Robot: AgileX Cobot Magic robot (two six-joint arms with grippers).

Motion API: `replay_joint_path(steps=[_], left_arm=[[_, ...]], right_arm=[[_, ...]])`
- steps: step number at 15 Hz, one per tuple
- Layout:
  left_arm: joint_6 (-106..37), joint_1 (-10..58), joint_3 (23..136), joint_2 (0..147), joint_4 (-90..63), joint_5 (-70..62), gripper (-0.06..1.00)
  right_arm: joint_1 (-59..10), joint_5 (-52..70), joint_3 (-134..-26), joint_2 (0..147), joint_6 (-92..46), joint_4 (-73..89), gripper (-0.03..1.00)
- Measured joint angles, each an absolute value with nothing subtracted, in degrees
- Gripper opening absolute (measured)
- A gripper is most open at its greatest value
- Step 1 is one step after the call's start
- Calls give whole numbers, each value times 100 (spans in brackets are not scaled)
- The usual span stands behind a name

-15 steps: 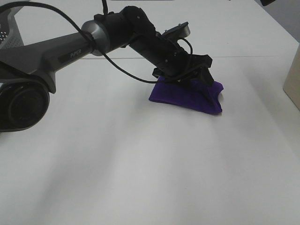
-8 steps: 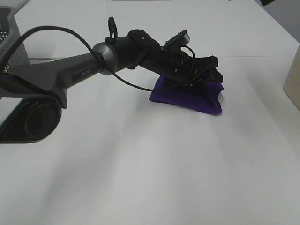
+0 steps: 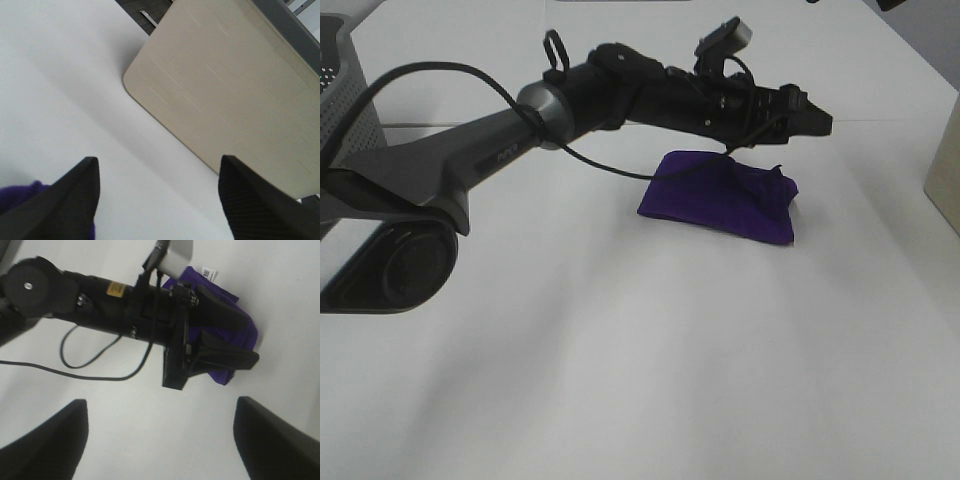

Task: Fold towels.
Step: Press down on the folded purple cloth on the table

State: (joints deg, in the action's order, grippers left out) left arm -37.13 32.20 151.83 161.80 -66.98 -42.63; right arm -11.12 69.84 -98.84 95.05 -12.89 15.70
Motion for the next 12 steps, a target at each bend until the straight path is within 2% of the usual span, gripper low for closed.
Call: replay_joint_path(steps=[4, 5, 8, 12], left_arm=[[-2452, 2664, 15928, 15888, -4395, -4905, 62], [-1799, 2406, 16117, 15745, -3237, -5363, 62], [-1249, 2068, 16358, 15367, -1702, -6320, 62], [-636, 1753, 16398, 14989, -1014, -6910, 62]], right_arm=[[-1112, 6933, -9884, 9505, -1444, 1358, 77], [-1112, 6732, -9838, 9505, -1478, 1346, 77], [-1112, 5810, -9431, 9586, -1656, 1398, 77], [-1112, 5202, -9248, 10348, -2550, 2418, 76]])
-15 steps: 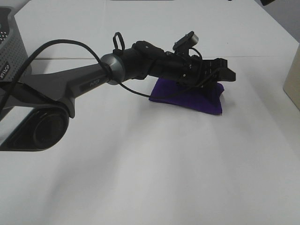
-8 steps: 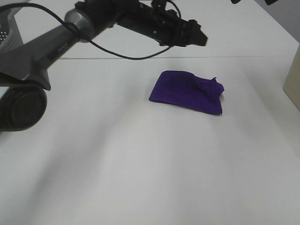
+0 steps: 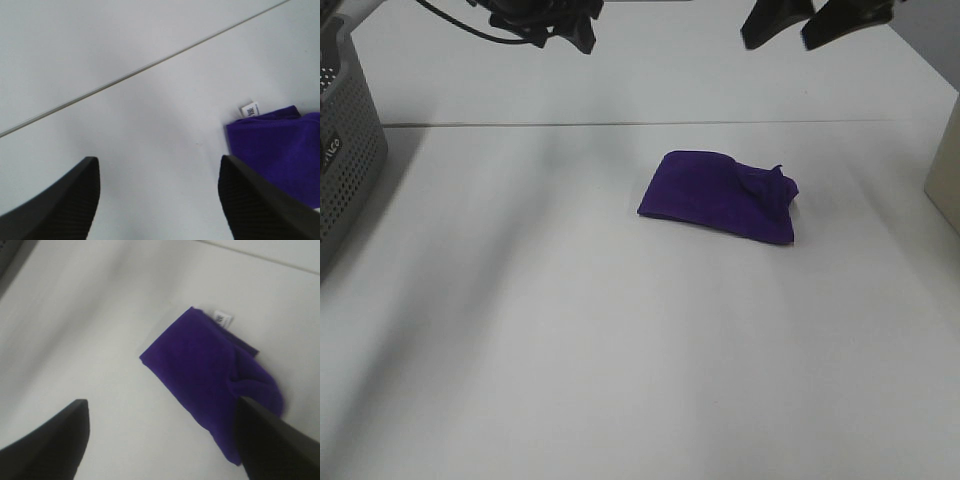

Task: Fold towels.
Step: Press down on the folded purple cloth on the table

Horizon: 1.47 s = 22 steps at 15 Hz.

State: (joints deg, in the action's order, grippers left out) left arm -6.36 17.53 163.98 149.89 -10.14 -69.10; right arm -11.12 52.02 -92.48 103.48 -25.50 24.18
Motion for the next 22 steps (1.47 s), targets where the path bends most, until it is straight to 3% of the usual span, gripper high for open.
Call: replay_joint_path(steps=[4, 10, 18, 22], left_arm=[[-550, 1627, 16404, 14960, -940, -6956, 62], [-550, 1627, 16404, 14960, -968, -6961, 62], [-550, 1627, 16404, 14960, -1066, -6961, 62], [-550, 1627, 16404, 14960, -1066, -6967, 62]], right_arm=[[-1112, 5271, -9505, 12055, -3942, 3741, 76], [-1066, 5506, -10754, 13487, -3638, 3495, 76], [-132, 5460, -10863, 13831, -3587, 3535, 76], [-29, 5982, -11070, 13602, -3633, 3919, 76]])
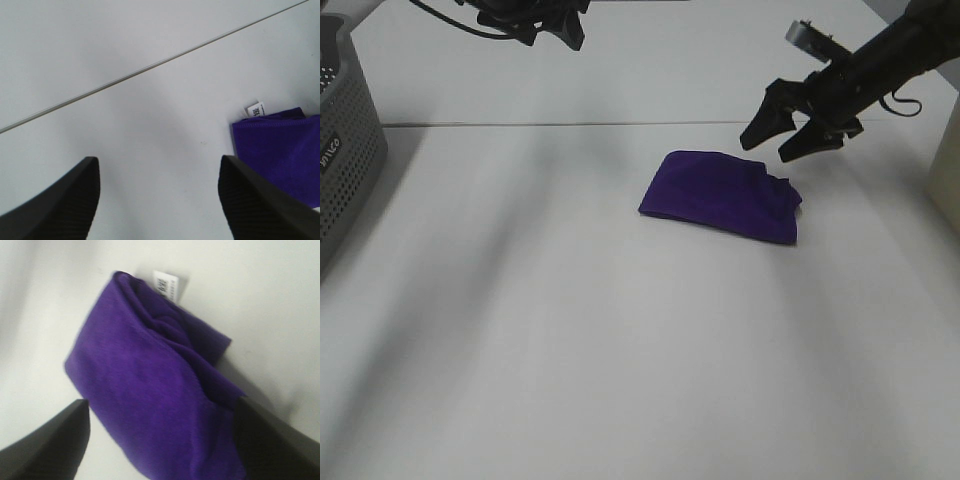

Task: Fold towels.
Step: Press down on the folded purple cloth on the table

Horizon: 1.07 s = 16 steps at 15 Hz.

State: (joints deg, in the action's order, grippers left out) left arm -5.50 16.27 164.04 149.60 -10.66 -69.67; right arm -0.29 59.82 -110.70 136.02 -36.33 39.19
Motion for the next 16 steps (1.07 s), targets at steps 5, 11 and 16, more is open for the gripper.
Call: replay_joint_path(steps=[5, 11, 16], left_arm=[[-550, 1627, 16404, 14960, -1066, -6967, 62], [-550, 1627, 16404, 14960, -1054, -6967, 62], [-550, 1627, 16404, 14960, -1049, -6967, 62]], right_arm=[[-149, 6916, -11138, 13493, -3833, 4492, 76], [-241, 6824, -11133, 14026, -3942, 4246, 76], [-241, 6228, -11133, 14381, -3770, 4131, 75]])
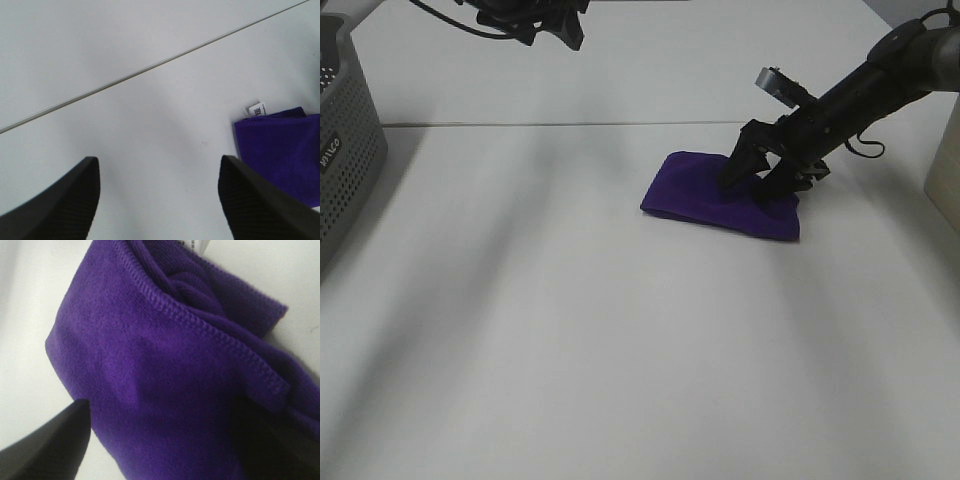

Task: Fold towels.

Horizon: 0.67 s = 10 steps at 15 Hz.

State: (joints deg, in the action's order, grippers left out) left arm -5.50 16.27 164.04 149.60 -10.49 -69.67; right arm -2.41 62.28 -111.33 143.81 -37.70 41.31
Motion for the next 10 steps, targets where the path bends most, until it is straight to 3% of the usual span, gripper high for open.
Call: replay_joint_path(steps=[8, 10], left_arm=[[-550, 1627, 16404, 14954, -1077, -6967, 62], [-550, 1627, 16404, 14863, -802, -6973, 65]], right_arm=[[-241, 6709, -11390, 13625, -3472, 4131, 75], [-241, 6738, -11476, 13086, -2985, 3885, 81]])
